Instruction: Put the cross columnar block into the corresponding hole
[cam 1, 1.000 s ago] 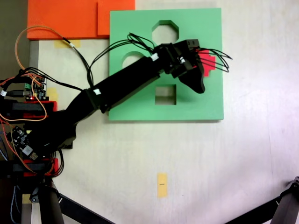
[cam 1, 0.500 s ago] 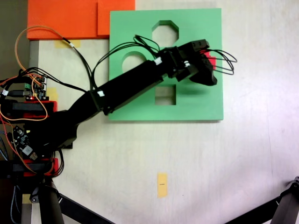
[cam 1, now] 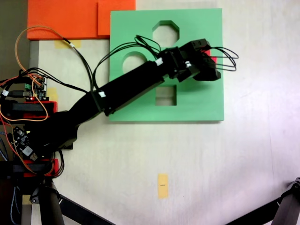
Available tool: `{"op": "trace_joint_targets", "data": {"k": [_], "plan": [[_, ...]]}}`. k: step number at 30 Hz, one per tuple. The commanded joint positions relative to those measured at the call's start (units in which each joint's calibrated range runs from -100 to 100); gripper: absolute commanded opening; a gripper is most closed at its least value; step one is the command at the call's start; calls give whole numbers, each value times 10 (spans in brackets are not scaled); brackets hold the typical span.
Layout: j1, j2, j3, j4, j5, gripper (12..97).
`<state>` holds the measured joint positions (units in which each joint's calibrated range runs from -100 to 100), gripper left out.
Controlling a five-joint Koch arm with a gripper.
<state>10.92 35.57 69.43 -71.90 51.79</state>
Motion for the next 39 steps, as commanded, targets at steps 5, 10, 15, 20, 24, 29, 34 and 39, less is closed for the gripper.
{"op": "trace_joint_targets", "data": {"k": [5, 10, 15, 20, 24, 29, 34, 39], "plan": [[-73, -54, 11, -8, -33, 558], [-74, -76, 14, -9, -22, 713], [-79, -134, 14, -21, -23, 779], [-86, -157, 14, -45, -32, 779], [-92, -170, 14, -60, -38, 779], [-90, -194, 13, -83, -39, 777], [-86, -234, 13, -130, -55, 637], [-83, -311, 13, -181, -116, 457]]}}
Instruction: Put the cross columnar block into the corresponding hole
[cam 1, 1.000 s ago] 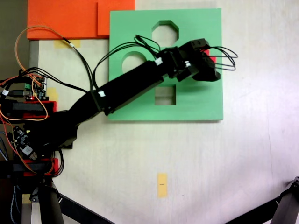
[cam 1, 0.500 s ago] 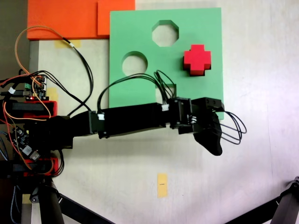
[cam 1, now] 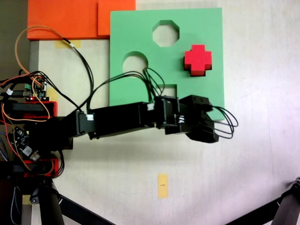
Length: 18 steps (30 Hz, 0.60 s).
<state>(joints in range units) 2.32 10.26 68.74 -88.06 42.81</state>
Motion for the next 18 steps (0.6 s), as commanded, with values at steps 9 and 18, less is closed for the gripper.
{"op": "trace_joint_targets", "data": {"k": [9, 18], "plan": [[18, -274, -9, -32, -90, 489], [6, -917, -608, 291, -146, 489]]}}
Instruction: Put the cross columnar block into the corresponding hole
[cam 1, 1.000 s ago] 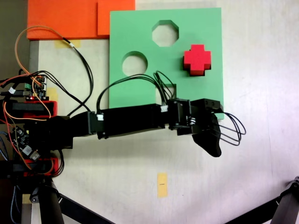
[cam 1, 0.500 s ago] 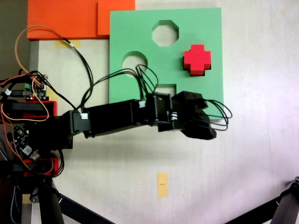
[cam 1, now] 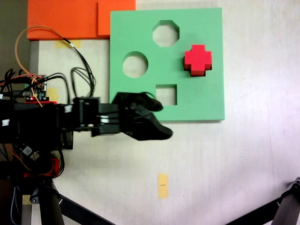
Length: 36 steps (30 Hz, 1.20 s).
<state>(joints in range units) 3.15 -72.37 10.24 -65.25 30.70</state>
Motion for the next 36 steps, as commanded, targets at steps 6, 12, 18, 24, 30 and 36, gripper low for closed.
{"op": "trace_joint_targets", "data": {"k": [6, 12, 18, 24, 30, 36], "plan": [[1, -276, -313, 148, -132, 489], [5, -276, -328, 1, -211, 489], [4, -276, -521, 27, -227, 493], [1, -276, -768, 269, -244, 570], [0, -276, -1085, 885, -301, 489], [5, -276, -1102, 974, -342, 490]]}}
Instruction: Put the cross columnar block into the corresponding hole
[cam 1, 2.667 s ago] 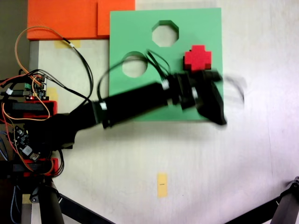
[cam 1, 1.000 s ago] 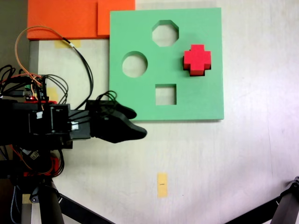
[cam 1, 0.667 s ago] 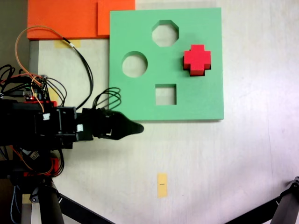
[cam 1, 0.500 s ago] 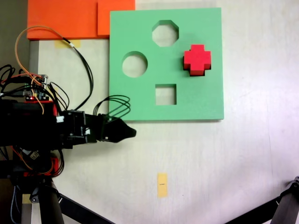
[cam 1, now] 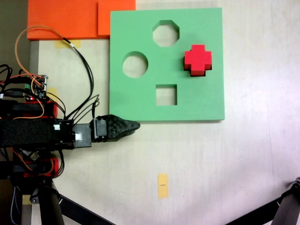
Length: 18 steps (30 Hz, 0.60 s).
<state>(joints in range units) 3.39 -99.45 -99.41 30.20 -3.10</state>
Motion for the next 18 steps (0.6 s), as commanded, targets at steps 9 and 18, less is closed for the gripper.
{"op": "trace_joint_targets", "data": {"k": [9, 18], "plan": [[-1, -5, -6, -256, -3, 491], [-1, -5, -6, -256, -3, 493]]}}
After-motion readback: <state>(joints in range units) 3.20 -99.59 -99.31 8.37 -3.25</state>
